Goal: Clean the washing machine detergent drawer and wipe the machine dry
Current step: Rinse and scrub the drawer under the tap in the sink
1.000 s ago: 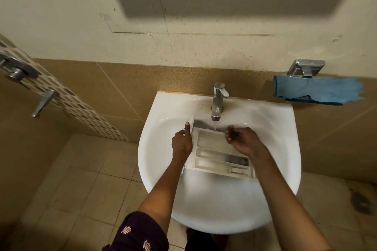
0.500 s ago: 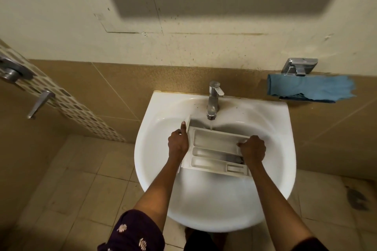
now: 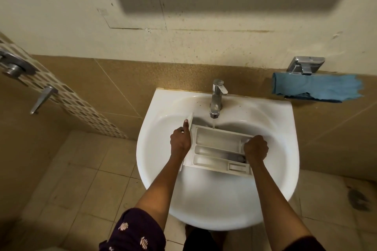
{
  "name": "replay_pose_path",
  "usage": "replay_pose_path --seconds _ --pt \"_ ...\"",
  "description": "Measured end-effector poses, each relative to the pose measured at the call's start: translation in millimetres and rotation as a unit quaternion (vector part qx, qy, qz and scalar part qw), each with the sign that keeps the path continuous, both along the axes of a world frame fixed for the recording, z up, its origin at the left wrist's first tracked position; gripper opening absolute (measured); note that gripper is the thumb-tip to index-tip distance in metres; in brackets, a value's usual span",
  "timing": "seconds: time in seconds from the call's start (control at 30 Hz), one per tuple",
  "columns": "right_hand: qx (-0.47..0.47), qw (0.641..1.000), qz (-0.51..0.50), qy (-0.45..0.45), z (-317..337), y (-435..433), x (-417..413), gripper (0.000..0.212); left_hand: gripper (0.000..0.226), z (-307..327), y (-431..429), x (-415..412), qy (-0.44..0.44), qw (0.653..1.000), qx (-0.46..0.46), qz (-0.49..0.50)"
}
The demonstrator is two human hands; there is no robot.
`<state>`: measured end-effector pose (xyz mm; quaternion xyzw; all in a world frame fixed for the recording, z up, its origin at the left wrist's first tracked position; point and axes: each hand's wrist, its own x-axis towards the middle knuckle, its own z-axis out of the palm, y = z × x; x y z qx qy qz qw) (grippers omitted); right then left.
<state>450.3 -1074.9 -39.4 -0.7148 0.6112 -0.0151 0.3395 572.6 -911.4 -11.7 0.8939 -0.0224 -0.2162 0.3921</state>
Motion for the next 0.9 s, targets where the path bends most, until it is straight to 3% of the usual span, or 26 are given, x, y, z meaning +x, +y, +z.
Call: replay_pose_path --seconds 0.13,0.33,0.47,0.77,0.9 --pt "0.049 0.999 0.015 0.008 -3 -2 -1 0.05 0.072 0 0 -1 -0.006 1.0 -0.001 -0.002" --pt "-0.007 0.998 -0.042 -0.042 -4 5 -8 0.031 0.07 1 0 -1 -0.006 1.0 0.0 -0.002" --pt "-0.024 0.999 -0.017 -0.045 -9 9 -9 0.03 0.07 1 1 0 -0.003 1.0 0.002 -0.003" --pt "0.057 0.997 0.058 -0.006 -17 3 -9 0.063 0.07 1 0 -1 0.005 1.0 -0.005 0.0" --pt "-0.003 0.999 0.018 -0.032 -16 5 -12 0.036 0.071 2 0 -1 0.01 1.0 -0.013 0.004"
